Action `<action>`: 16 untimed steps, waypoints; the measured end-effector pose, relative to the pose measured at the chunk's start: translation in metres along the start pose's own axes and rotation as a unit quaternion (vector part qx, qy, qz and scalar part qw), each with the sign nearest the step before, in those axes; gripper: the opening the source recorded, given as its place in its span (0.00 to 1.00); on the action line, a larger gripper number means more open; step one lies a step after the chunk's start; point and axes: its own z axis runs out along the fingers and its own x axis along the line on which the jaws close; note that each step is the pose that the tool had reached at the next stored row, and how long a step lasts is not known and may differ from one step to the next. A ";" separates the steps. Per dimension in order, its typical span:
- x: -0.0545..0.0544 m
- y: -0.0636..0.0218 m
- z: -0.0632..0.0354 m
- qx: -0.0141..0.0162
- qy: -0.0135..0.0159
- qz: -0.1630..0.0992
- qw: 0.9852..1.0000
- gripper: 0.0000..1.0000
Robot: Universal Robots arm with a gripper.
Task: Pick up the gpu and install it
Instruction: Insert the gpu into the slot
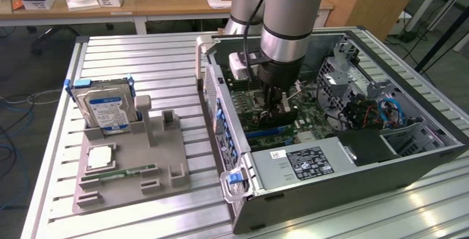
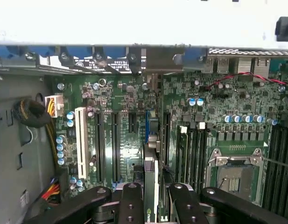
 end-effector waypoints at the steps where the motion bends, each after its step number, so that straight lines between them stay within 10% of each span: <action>1: 0.000 -0.0021 0.0002 -0.001 0.000 0.000 1.000 0.26; 5: 0.001 -0.0118 0.0012 -0.003 0.000 0.000 1.000 0.26; 16: 0.008 -0.0060 0.0028 -0.003 0.000 0.001 1.000 0.26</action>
